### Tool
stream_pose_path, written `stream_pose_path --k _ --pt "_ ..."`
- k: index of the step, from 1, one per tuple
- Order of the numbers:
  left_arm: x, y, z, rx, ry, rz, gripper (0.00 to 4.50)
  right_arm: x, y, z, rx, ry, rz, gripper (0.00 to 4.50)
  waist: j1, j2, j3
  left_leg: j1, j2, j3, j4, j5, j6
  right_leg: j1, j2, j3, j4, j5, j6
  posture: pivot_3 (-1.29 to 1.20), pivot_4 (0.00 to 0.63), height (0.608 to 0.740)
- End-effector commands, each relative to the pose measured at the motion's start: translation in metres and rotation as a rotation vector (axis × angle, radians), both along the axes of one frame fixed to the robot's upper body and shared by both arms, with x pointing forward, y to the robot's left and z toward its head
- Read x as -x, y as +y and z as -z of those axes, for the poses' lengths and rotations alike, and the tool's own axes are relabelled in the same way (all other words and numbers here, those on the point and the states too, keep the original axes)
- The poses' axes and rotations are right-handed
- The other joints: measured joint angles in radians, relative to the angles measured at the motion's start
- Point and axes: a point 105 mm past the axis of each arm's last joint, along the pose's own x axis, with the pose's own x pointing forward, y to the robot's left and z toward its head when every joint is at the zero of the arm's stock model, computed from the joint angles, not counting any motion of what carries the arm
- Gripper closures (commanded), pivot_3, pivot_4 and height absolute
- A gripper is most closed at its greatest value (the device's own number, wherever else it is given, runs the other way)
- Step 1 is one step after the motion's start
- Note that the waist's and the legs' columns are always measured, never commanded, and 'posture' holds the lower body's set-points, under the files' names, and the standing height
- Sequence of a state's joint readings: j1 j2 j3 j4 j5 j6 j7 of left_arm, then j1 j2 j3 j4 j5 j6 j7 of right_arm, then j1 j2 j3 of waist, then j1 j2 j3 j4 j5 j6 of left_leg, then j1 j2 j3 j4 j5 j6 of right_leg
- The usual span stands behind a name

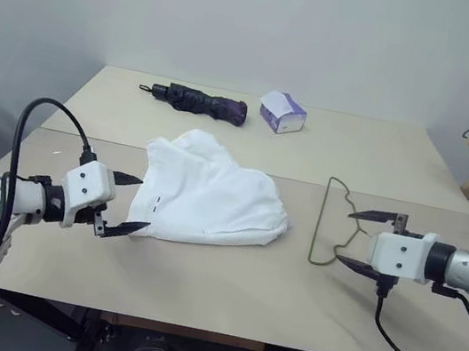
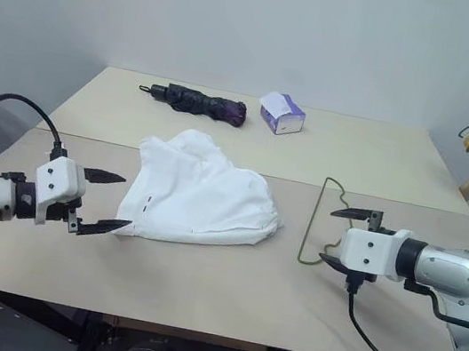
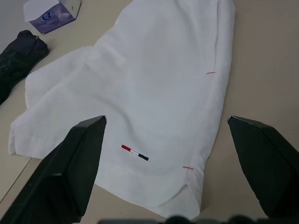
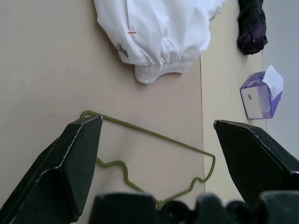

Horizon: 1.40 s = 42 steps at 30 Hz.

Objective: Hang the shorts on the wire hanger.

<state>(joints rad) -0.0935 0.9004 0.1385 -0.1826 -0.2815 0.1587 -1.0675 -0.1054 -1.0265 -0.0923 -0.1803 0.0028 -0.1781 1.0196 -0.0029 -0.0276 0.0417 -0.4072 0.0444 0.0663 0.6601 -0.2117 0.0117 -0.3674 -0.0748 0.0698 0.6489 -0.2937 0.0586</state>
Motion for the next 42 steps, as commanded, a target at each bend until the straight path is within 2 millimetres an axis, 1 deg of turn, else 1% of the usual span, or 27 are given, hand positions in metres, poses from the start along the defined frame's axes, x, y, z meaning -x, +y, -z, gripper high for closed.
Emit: stream_pose_path --k 1,2,5,8,11,16,19,21,23,26,29,32,35,38,40,42 --pt "-0.001 0.000 -0.018 0.009 -0.056 0.017 0.00 -0.002 0.001 -0.014 0.019 -0.060 -0.013 0.04 0.000 0.000 0.000 0.000 0.000 0.000 0.000 0.000 0.000 0.000 0.000 0.000 0.000 0.000 0.000 0.05 0.000 0.740" --pt "0.000 0.000 -0.019 0.016 -0.057 0.022 0.00 -0.002 0.001 -0.014 0.018 -0.059 -0.014 0.04 0.000 0.000 0.000 0.000 0.000 0.000 0.000 0.000 0.000 0.000 0.000 0.000 0.000 0.000 0.000 0.05 0.000 0.740" --pt "-0.010 -0.001 -0.026 0.050 -0.089 -0.038 0.00 -0.003 0.001 -0.015 0.018 -0.064 -0.013 0.04 0.001 0.000 0.000 0.000 0.000 0.000 0.000 0.000 0.000 0.000 0.000 0.000 0.000 0.000 0.000 0.05 0.000 0.740" --pt "-0.009 -0.002 -0.024 0.037 -0.083 -0.024 0.00 -0.004 0.001 -0.015 0.024 -0.070 -0.014 0.04 0.001 0.000 0.000 0.000 0.000 0.000 0.000 0.000 0.000 0.000 0.000 0.000 0.000 0.000 0.000 0.04 0.000 0.740" --pt "-0.006 -0.002 -0.015 -0.006 -0.057 -0.011 0.00 -0.005 0.003 -0.014 0.028 -0.073 -0.017 0.04 -0.001 0.000 0.000 0.000 0.000 0.000 0.000 0.000 0.000 0.000 0.000 0.000 0.000 0.000 0.000 0.04 0.000 0.740" --pt "0.001 0.007 0.007 -0.108 0.014 -0.014 0.00 -0.007 0.014 -0.005 0.049 -0.089 -0.073 0.04 -0.010 0.000 0.000 0.000 0.000 0.000 0.000 0.000 0.000 0.000 0.000 0.000 0.000 0.000 0.000 0.02 0.000 0.740" --pt "0.007 0.007 0.015 -0.118 0.067 -0.001 0.00 -0.015 0.024 -0.003 0.059 -0.145 -0.092 0.04 -0.014 0.000 0.000 0.000 0.001 0.001 0.000 0.000 0.000 -0.001 0.000 0.000 0.000 0.000 0.000 0.00 0.000 0.740" --pt "0.007 0.012 0.022 -0.174 0.086 -0.004 0.00 -0.028 0.030 0.000 0.079 -0.202 -0.076 0.04 -0.015 0.000 0.000 0.000 0.001 0.001 0.000 0.000 0.000 -0.001 0.001 0.000 0.000 0.000 -0.001 -0.01 0.000 0.740" --pt "0.007 0.017 0.029 -0.230 0.101 0.002 0.00 -0.035 0.038 0.009 0.112 -0.212 -0.096 0.04 -0.018 0.000 0.000 0.001 0.001 0.001 0.000 0.000 0.000 -0.002 0.001 0.000 0.001 0.000 -0.001 -0.01 0.000 0.740" --pt "0.008 0.015 0.030 -0.237 0.109 0.026 0.00 -0.041 0.048 0.027 0.191 -0.200 -0.124 0.04 -0.020 0.000 0.000 0.000 0.001 0.001 0.000 0.000 0.000 -0.002 0.001 0.000 0.001 -0.001 -0.002 -0.02 0.000 0.740" --pt "0.008 0.009 0.027 -0.218 0.102 0.041 0.00 -0.050 0.062 0.034 0.150 -0.218 -0.141 0.04 -0.020 0.000 0.000 -0.002 0.001 0.001 0.000 0.000 0.000 -0.003 0.001 0.000 0.001 0.000 -0.002 -0.01 0.000 0.740" --pt "0.007 0.007 0.026 -0.211 0.095 0.044 0.00 -0.057 0.066 0.040 0.162 -0.222 -0.146 0.04 -0.020 0.001 0.000 -0.002 0.001 0.001 0.000 0.000 0.000 -0.003 0.001 0.000 0.002 0.000 -0.002 -0.01 0.000 0.740" --pt "0.008 0.006 0.024 -0.212 0.088 0.044 0.00 -0.067 0.072 0.055 0.202 -0.232 -0.171 0.04 -0.021 0.000 0.000 -0.001 0.001 0.001 0.000 0.000 0.000 -0.003 0.001 0.000 0.003 0.000 -0.002 0.01 0.000 0.740" --pt "0.010 0.007 0.023 -0.210 0.088 0.040 0.00 -0.074 0.074 0.066 0.230 -0.233 -0.188 0.04 -0.026 0.000 0.000 0.000 0.001 0.001 0.000 0.000 0.000 -0.003 0.001 0.000 0.004 -0.001 -0.002 0.02 0.000 0.740" --pt "0.011 0.007 0.023 -0.208 0.089 0.034 0.00 -0.078 0.077 0.070 0.208 -0.227 -0.183 0.04 -0.028 0.000 0.000 0.000 0.000 0.001 0.000 0.000 0.000 -0.004 0.000 0.000 0.007 -0.001 -0.002 0.03 0.000 0.740" --pt "0.012 0.008 0.024 -0.207 0.091 0.029 0.00 -0.080 0.081 0.073 0.197 -0.220 -0.190 0.43 -0.031 0.000 0.000 0.000 0.000 0.001 0.000 0.000 0.000 -0.004 0.000 0.001 0.008 -0.002 -0.003 0.03 0.000 0.740"
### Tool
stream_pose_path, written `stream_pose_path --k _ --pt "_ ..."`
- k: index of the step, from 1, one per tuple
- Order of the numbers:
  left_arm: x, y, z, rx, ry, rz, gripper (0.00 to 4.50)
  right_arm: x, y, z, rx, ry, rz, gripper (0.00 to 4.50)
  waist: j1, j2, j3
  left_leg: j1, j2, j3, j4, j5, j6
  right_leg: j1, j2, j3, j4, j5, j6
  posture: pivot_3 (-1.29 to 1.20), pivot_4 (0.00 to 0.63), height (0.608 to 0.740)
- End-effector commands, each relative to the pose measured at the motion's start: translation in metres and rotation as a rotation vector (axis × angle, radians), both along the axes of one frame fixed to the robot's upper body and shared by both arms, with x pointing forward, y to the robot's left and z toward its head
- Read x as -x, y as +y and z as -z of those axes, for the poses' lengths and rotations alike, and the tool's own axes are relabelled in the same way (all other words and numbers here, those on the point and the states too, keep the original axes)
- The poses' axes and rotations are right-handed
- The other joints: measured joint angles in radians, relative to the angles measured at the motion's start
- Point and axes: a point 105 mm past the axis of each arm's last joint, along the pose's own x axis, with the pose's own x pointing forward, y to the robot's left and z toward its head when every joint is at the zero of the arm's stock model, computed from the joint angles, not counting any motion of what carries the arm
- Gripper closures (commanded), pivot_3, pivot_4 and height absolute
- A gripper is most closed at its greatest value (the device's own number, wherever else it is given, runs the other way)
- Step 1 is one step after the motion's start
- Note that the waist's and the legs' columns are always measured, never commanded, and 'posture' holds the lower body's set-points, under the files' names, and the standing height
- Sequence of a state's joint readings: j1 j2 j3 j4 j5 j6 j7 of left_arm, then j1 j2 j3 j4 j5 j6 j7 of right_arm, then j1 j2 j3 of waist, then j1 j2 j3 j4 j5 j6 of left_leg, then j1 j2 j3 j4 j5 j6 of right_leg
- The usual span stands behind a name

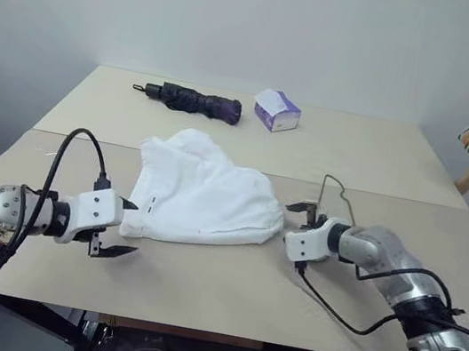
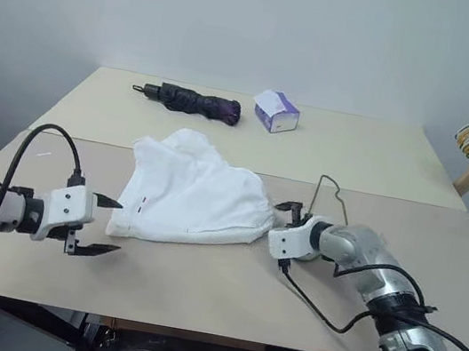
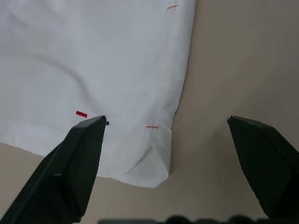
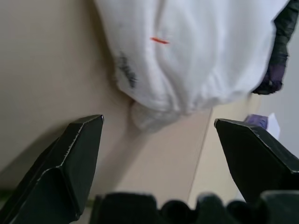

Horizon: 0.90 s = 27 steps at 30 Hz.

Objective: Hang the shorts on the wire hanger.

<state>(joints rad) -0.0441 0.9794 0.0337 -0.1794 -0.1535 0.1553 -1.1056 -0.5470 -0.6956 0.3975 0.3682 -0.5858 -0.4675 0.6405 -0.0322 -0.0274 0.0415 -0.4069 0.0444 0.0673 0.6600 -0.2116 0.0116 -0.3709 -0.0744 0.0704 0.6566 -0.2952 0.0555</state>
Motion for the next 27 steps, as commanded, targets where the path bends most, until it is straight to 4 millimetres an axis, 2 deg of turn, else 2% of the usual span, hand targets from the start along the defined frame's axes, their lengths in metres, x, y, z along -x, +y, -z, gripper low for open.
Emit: stream_pose_path --k 1,3,5,12,13,23,27 --pt "-0.001 0.001 -0.012 0.005 -0.049 -0.008 0.00 -0.006 0.008 -0.003 -0.021 -0.018 -0.024 0.67 -0.004 0.000 0.000 0.000 0.000 0.000 0.000 0.000 0.000 0.000 0.000 0.000 0.000 0.000 0.000 0.03 0.000 0.740" --pt "-0.001 0.001 -0.011 0.004 -0.049 -0.010 0.00 -0.007 0.009 0.000 -0.018 -0.006 -0.024 1.26 -0.010 0.000 0.000 0.001 0.000 0.000 0.000 0.000 0.000 0.001 0.000 0.000 0.001 0.000 0.000 0.03 0.000 0.740" --pt "-0.001 0.001 -0.011 0.002 -0.049 -0.013 0.00 -0.007 0.011 0.001 -0.027 -0.001 -0.023 2.06 -0.011 0.000 0.000 0.002 0.000 -0.001 0.000 0.000 0.000 0.001 0.001 0.000 0.001 0.000 0.000 0.03 0.000 0.740" --pt "-0.002 0.000 -0.006 0.002 -0.039 -0.011 0.00 -0.011 0.024 -0.007 -0.089 -0.047 -0.036 4.33 -0.012 0.000 0.000 0.001 0.000 -0.001 0.000 0.000 0.000 0.001 0.000 0.000 0.002 0.000 -0.001 0.01 0.000 0.740" --pt "-0.003 0.000 -0.006 0.004 -0.039 -0.010 0.00 -0.011 0.025 -0.007 -0.092 -0.047 -0.038 4.47 -0.012 0.000 0.000 0.001 0.000 -0.001 0.000 0.000 0.000 0.001 0.000 0.000 0.002 0.000 -0.001 0.01 0.000 0.740" --pt "-0.009 0.005 0.014 -0.050 -0.009 -0.008 0.00 -0.007 0.022 -0.009 -0.094 -0.053 -0.024 4.47 -0.012 0.000 0.000 0.001 0.000 -0.001 0.000 0.000 0.000 0.000 0.000 0.000 0.002 0.000 -0.001 0.01 0.000 0.740" --pt "-0.021 0.003 0.024 -0.041 0.004 -0.018 0.00 -0.003 0.020 -0.014 -0.094 -0.055 -0.025 4.47 -0.010 0.000 0.000 0.001 0.000 -0.001 0.000 0.000 0.000 0.000 0.000 0.000 0.002 0.000 0.000 -0.01 0.000 0.740"
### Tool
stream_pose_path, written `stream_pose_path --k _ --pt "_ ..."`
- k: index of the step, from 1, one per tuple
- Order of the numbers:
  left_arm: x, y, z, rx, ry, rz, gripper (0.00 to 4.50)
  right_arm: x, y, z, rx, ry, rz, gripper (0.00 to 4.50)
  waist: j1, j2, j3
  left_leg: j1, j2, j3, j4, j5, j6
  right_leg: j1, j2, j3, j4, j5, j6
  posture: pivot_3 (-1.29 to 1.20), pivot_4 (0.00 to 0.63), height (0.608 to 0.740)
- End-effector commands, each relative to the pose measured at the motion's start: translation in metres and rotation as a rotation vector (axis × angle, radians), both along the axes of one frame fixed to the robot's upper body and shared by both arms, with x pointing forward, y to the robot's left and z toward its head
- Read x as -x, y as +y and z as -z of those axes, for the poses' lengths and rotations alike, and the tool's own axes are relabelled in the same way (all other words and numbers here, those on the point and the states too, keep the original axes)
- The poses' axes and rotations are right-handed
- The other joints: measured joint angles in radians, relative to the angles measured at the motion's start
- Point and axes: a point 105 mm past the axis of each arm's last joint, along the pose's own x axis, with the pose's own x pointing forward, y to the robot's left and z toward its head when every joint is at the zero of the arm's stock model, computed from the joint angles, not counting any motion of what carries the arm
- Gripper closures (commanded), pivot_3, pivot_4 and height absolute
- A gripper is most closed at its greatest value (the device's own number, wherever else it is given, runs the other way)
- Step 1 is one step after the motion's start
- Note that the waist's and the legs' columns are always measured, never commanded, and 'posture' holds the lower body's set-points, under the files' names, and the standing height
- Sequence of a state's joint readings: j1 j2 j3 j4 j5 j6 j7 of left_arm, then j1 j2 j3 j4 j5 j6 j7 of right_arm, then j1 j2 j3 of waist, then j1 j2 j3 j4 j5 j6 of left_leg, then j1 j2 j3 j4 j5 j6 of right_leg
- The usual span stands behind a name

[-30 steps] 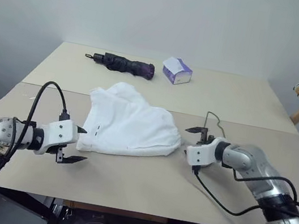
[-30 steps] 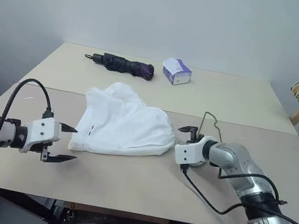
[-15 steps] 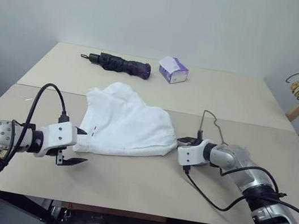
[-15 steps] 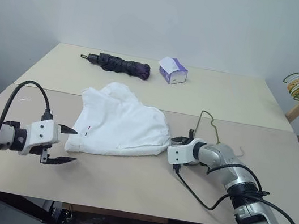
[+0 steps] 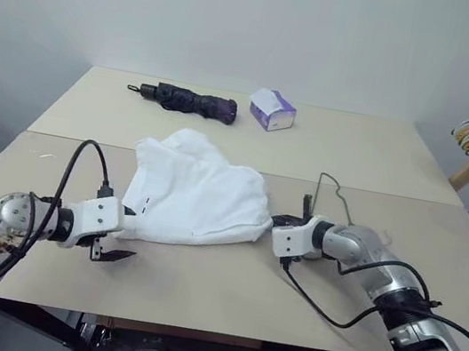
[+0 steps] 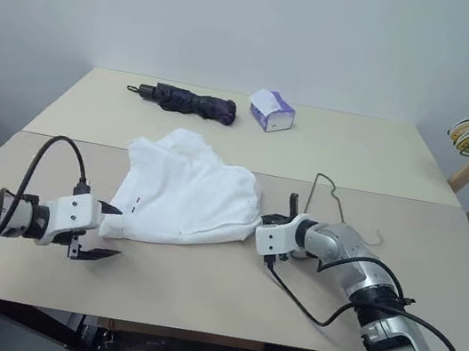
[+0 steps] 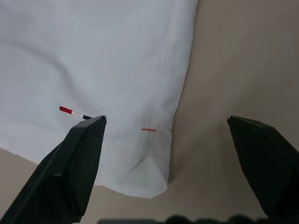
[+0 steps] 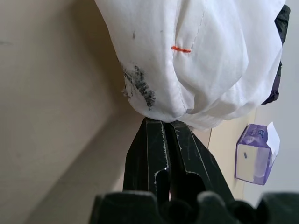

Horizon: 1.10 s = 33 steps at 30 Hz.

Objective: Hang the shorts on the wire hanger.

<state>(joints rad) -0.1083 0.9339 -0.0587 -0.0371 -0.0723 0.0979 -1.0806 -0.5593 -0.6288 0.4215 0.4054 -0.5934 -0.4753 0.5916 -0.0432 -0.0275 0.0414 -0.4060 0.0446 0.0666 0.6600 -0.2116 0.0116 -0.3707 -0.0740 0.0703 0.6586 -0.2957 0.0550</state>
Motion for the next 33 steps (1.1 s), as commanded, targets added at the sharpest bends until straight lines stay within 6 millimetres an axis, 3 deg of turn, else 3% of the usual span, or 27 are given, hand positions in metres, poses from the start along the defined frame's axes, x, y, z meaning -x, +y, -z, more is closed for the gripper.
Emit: stream_pose_path --k 1,7,8,11,17,22,28,33 --pt "-0.011 -0.002 0.001 -0.001 -0.005 0.008 0.00 -0.002 0.000 -0.021 -0.034 -0.052 0.003 4.47 0.000 0.000 0.000 0.000 0.000 0.000 0.000 0.000 0.000 0.000 0.000 0.000 0.000 0.000 0.000 -0.01 0.000 0.740" --pt "-0.018 0.009 0.024 -0.046 0.131 -0.009 0.00 0.002 0.004 -0.026 -0.047 -0.054 0.000 4.47 -0.005 0.001 -0.001 0.001 0.000 0.000 0.000 0.000 0.000 0.000 0.000 0.000 0.000 0.000 0.000 -0.03 0.000 0.740" --pt "-0.022 0.011 0.025 -0.053 0.127 -0.024 0.19 0.003 0.005 -0.026 -0.049 -0.053 -0.001 4.49 -0.005 0.002 -0.001 0.001 0.000 0.000 0.000 0.000 0.000 0.001 0.000 0.000 0.001 0.000 0.000 -0.04 0.000 0.740" --pt "-0.028 0.018 0.026 -0.077 0.132 -0.044 0.92 0.005 0.004 -0.029 -0.051 -0.054 0.001 4.50 -0.006 0.002 -0.002 0.002 0.000 0.000 0.000 0.000 0.000 0.001 0.001 0.000 0.002 0.000 0.000 -0.05 0.000 0.740" --pt "-0.035 0.026 0.026 -0.102 0.121 -0.059 2.91 0.009 0.004 -0.030 -0.050 -0.056 0.001 4.50 -0.019 0.002 -0.002 0.002 0.000 0.000 0.000 0.000 0.000 0.001 0.001 0.000 0.002 0.000 0.000 -0.05 0.000 0.740" --pt "-0.032 0.020 0.018 -0.067 0.116 -0.017 4.49 0.012 0.006 -0.030 -0.045 -0.045 -0.007 4.50 -0.028 0.003 -0.002 0.002 0.000 -0.001 0.000 0.000 0.000 0.001 0.001 0.000 0.004 -0.001 0.000 -0.05 0.000 0.740" --pt "-0.031 0.021 -0.001 -0.079 0.038 -0.071 4.49 0.029 0.003 -0.033 -0.001 0.039 -0.010 4.50 -0.026 0.003 -0.002 -0.001 0.000 -0.001 0.000 0.000 0.000 -0.001 0.001 0.000 0.003 -0.002 0.000 -0.04 0.000 0.740" --pt "0.009 0.019 -0.025 -0.169 0.097 0.042 4.49 0.076 -0.003 -0.038 0.098 0.164 -0.111 4.50 -0.026 0.002 -0.002 -0.003 0.001 -0.002 0.000 0.000 0.000 -0.003 0.000 0.000 0.004 -0.002 0.000 -0.03 0.000 0.740"
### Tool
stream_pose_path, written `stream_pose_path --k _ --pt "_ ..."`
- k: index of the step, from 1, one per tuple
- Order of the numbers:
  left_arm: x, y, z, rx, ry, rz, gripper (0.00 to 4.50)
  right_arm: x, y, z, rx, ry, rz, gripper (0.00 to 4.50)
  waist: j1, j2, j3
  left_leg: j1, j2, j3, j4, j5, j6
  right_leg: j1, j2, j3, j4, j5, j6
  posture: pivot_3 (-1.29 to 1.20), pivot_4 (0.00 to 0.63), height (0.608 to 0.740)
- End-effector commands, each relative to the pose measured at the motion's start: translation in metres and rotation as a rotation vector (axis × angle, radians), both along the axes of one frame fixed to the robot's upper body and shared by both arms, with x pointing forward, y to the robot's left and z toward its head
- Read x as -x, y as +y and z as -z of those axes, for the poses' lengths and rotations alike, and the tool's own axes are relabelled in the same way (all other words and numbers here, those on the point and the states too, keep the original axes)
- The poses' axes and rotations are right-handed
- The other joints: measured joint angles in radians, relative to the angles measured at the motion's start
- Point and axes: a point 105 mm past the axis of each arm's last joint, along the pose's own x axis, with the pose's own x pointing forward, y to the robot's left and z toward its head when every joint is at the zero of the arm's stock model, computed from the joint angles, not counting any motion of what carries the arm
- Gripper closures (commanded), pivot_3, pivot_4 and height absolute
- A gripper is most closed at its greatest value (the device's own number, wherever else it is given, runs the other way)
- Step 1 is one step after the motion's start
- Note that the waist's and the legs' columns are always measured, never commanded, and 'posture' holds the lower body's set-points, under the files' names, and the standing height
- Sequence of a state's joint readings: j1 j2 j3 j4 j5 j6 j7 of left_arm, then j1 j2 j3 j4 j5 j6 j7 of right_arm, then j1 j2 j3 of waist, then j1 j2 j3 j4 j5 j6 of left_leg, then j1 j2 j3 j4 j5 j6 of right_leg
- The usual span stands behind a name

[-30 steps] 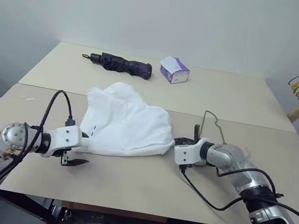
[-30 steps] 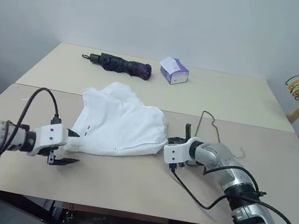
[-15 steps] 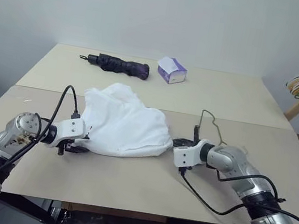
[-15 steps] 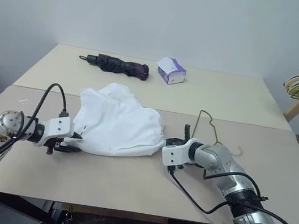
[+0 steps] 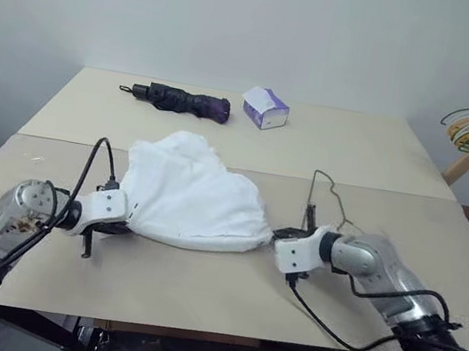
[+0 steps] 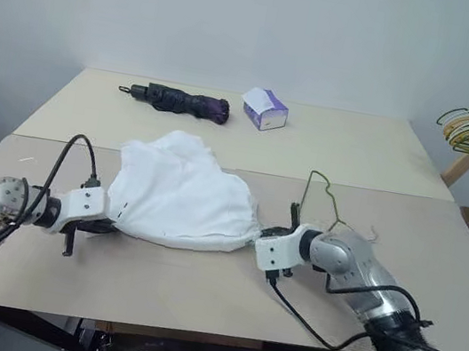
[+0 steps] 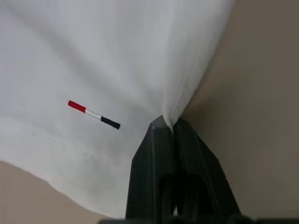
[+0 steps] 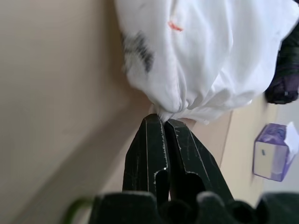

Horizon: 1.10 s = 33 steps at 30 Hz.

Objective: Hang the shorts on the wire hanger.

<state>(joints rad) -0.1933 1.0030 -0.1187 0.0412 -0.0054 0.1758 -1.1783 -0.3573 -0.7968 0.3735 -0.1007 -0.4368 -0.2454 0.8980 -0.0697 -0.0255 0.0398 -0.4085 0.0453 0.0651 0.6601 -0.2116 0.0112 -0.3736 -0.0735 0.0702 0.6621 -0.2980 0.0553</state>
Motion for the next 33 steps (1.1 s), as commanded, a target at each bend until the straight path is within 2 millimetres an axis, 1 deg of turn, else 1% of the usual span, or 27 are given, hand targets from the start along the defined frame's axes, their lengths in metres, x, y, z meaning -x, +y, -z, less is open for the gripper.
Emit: stream_pose_path --k 1,3,5,7,8,9,10,11,12,13,14,15,16,17,18,19,20,22,24,25,27,28,29,30,31,32,33 --pt "0.018 -0.006 -0.035 -0.034 -0.018 0.089 4.49 0.027 0.000 -0.024 0.005 0.052 -0.066 4.50 0.002 0.000 0.000 0.000 0.000 0.000 0.000 0.000 0.000 0.000 0.000 0.000 0.000 0.000 -0.001 -0.03 0.000 0.740" --pt "0.025 -0.010 -0.046 -0.037 -0.013 0.106 4.49 0.040 -0.001 -0.032 0.014 0.106 -0.085 4.50 0.003 0.000 0.000 0.003 0.001 0.001 0.000 0.000 0.000 0.002 -0.001 0.000 0.000 -0.001 -0.001 -0.03 0.000 0.740" --pt "0.028 -0.015 -0.054 -0.028 -0.013 0.134 4.49 0.049 0.001 -0.040 0.001 0.160 -0.105 4.50 0.007 0.000 0.000 0.005 0.001 0.002 0.000 0.000 -0.001 0.003 -0.001 -0.001 0.000 -0.001 -0.001 -0.03 0.000 0.740" --pt "0.016 -0.026 -0.060 0.015 -0.068 0.169 4.49 0.038 0.007 -0.050 -0.078 0.184 -0.060 4.50 0.010 0.000 0.000 0.011 0.001 0.002 0.000 0.000 -0.001 0.004 -0.001 -0.002 -0.001 -0.002 -0.002 -0.01 0.000 0.740" --pt "0.003 -0.032 -0.062 0.038 -0.126 0.168 4.49 0.029 0.010 -0.055 -0.113 0.181 -0.023 4.50 0.012 -0.001 0.000 0.013 0.001 0.002 0.000 -0.001 -0.001 0.006 -0.001 -0.002 -0.001 -0.002 -0.002 -0.01 0.000 0.740" --pt "-0.029 -0.038 -0.068 0.063 -0.258 0.106 4.49 0.007 0.012 -0.069 -0.180 0.167 0.066 4.50 0.020 0.000 0.000 0.012 0.001 0.002 0.000 -0.001 -0.002 0.005 0.000 -0.002 -0.001 -0.002 -0.002 -0.01 0.000 0.740" --pt "-0.062 -0.044 -0.083 0.106 -0.395 0.014 4.49 -0.013 0.014 -0.084 -0.234 0.132 0.139 4.50 0.025 0.000 0.000 0.014 0.001 0.002 0.000 0.000 -0.001 0.007 0.000 -0.002 -0.002 -0.002 -0.002 -0.01 0.000 0.740" --pt "-0.092 -0.050 -0.103 0.160 -0.525 -0.086 4.49 -0.033 0.015 -0.101 -0.292 0.094 0.210 4.50 0.033 0.000 0.000 0.014 0.000 0.002 0.001 0.000 -0.001 0.007 0.000 -0.002 -0.001 -0.002 -0.002 -0.02 0.000 0.740" --pt "-0.116 -0.053 -0.127 0.211 -0.643 -0.179 4.49 -0.053 0.016 -0.122 -0.354 0.027 0.272 4.50 0.040 -0.001 0.000 0.014 -0.001 0.001 0.001 0.002 -0.002 0.009 0.001 -0.001 -0.001 0.000 0.000 -0.02 0.000 0.740" --pt "-0.129 -0.054 -0.142 0.245 -0.707 -0.234 4.49 -0.064 0.016 -0.135 -0.389 -0.017 0.307 4.50 0.043 -0.005 -0.002 0.013 -0.002 -0.001 0.001 0.003 -0.002 0.009 0.001 -0.002 -0.001 0.001 0.001 -0.03 0.000 0.740" --pt "-0.146 -0.050 -0.186 0.314 -0.894 -0.348 4.49 -0.086 0.012 -0.170 -0.500 -0.148 0.397 4.50 0.044 -0.007 -0.003 0.006 -0.002 -0.002 0.001 0.003 -0.002 0.005 0.001 -0.001 -0.001 0.003 0.001 -0.03 0.000 0.740" --pt "-0.153 -0.044 -0.237 0.421 -1.086 -0.452 4.49 -0.105 0.003 -0.211 -0.613 -0.334 0.481 4.50 0.042 -0.009 -0.004 -0.001 -0.002 -0.003 0.001 0.003 -0.003 -0.001 0.001 -0.001 0.000 0.004 0.001 -0.03 0.000 0.740" --pt "-0.153 -0.040 -0.270 0.501 -1.207 -0.525 4.49 -0.114 -0.003 -0.238 -0.688 -0.458 0.535 4.50 0.039 -0.010 -0.004 -0.009 -0.002 -0.004 0.002 0.002 -0.004 -0.012 0.000 -0.001 0.003 0.004 0.001 -0.03 0.000 0.740" --pt "-0.140 -0.033 -0.315 0.635 -1.372 -0.568 4.49 -0.116 -0.014 -0.279 -0.803 -0.651 0.576 4.50 0.037 -0.010 -0.003 -0.019 -0.003 -0.007 0.002 0.003 -0.004 -0.022 -0.001 -0.001 0.004 0.004 0.001 -0.04 0.000 0.740" --pt "-0.126 -0.030 -0.339 0.732 -1.447 -0.554 4.49 -0.111 -0.021 -0.303 -0.867 -0.767 0.580 4.50 0.033 -0.011 -0.004 -0.029 -0.004 -0.009 0.002 0.009 -0.014 -0.034 -0.003 -0.001 0.012 0.005 0.002 -0.04 0.000 0.740" --pt "-0.114 -0.029 -0.354 0.798 -1.493 -0.511 4.49 -0.104 -0.025 -0.318 -0.910 -0.845 0.569 4.50 0.030 -0.011 -0.004 -0.041 -0.006 -0.009 0.003 0.011 -0.018 -0.049 -0.005 -0.001 0.020 0.006 0.003 -0.04 0.000 0.740" --pt "-0.105 -0.029 -0.362 0.832 -1.521 -0.470 4.49 -0.099 -0.027 -0.326 -0.934 -0.896 0.555 4.50 0.027 -0.010 -0.004 -0.043 -0.008 -0.009 0.001 0.011 -0.018 -0.055 -0.008 -0.002 0.023 0.006 0.003 -0.04 0.000 0.740" --pt "-0.093 -0.030 -0.362 0.803 -1.562 -0.383 4.49 -0.089 -0.024 -0.326 -0.947 -0.958 0.502 4.50 0.021 -0.008 -0.008 -0.034 -0.012 -0.008 -0.003 0.009 -0.018 -0.053 -0.013 -0.007 0.030 0.006 0.003 -0.04 0.000 0.740" --pt "-0.087 -0.032 -0.346 0.753 -1.503 -0.314 4.49 -0.085 -0.016 -0.307 -0.904 -0.944 0.459 4.50 0.011 -0.007 -0.015 -0.026 -0.014 -0.006 -0.012 0.005 -0.016 -0.048 -0.016 -0.011 0.029 0.006 0.003 -0.04 0.000 0.740" --pt "-0.086 -0.033 -0.333 0.702 -1.459 -0.271 4.49 -0.085 -0.012 -0.291 -0.850 -0.923 0.433 4.50 0.003 -0.007 -0.016 -0.024 -0.014 -0.006 -0.015 0.005 -0.015 -0.046 -0.017 -0.011 0.026 0.006 0.003 -0.04 0.000 0.740" --pt "-0.085 -0.037 -0.297 0.585 -1.327 -0.179 4.49 -0.085 -0.003 -0.251 -0.689 -0.865 0.369 4.50 -0.006 -0.007 -0.016 -0.024 -0.015 -0.005 -0.014 0.004 -0.014 -0.039 -0.017 -0.012 0.015 0.006 0.004 -0.04 0.000 0.740" --pt "-0.083 -0.038 -0.285 0.549 -1.283 -0.145 4.49 -0.083 -0.001 -0.237 -0.631 -0.849 0.340 4.50 -0.011 -0.007 -0.016 -0.024 -0.014 -0.004 -0.012 0.004 -0.014 -0.035 -0.017 -0.012 0.009 0.005 0.005 -0.04 0.000 0.740" --pt "-0.081 -0.038 -0.264 0.501 -1.182 -0.110 4.49 -0.082 0.002 -0.219 -0.557 -0.827 0.308 4.50 -0.017 -0.006 -0.015 -0.024 -0.014 -0.004 -0.009 0.005 -0.012 -0.031 -0.017 -0.013 0.001 0.005 0.006 -0.04 0.000 0.740" --pt "-0.073 -0.041 -0.237 0.437 -1.071 -0.024 4.49 -0.079 0.005 -0.198 -0.501 -0.778 0.269 4.50 -0.024 -0.006 -0.015 -0.025 -0.014 -0.003 -0.007 0.004 -0.010 -0.030 -0.017 -0.013 0.001 0.005 0.006 -0.04 0.000 0.740" --pt "-0.066 -0.043 -0.220 0.397 -0.992 0.033 4.49 -0.077 0.007 -0.185 -0.470 -0.742 0.246 4.50 -0.030 -0.006 -0.015 -0.025 -0.014 -0.003 -0.004 0.002 -0.006 -0.030 -0.017 -0.012 0.001 0.005 0.006 -0.04 0.000 0.740" --pt "-0.054 -0.043 -0.187 0.312 -0.845 0.098 4.49 -0.071 0.010 -0.158 -0.376 -0.680 0.190 4.50 -0.037 -0.005 -0.014 -0.025 -0.014 -0.003 -0.001 0.000 0.000 -0.030 -0.017 -0.012 0.001 0.005 0.006 -0.04 0.000 0.740" --pt "-0.045 -0.040 -0.160 0.249 -0.731 0.117 4.49 -0.063 0.013 -0.130 -0.299 -0.596 0.127 4.50 -0.041 -0.004 -0.014 -0.023 -0.013 -0.002 0.001 0.001 0.001 -0.028 -0.017 -0.011 0.003 0.005 0.006 -0.04 0.000 0.740"
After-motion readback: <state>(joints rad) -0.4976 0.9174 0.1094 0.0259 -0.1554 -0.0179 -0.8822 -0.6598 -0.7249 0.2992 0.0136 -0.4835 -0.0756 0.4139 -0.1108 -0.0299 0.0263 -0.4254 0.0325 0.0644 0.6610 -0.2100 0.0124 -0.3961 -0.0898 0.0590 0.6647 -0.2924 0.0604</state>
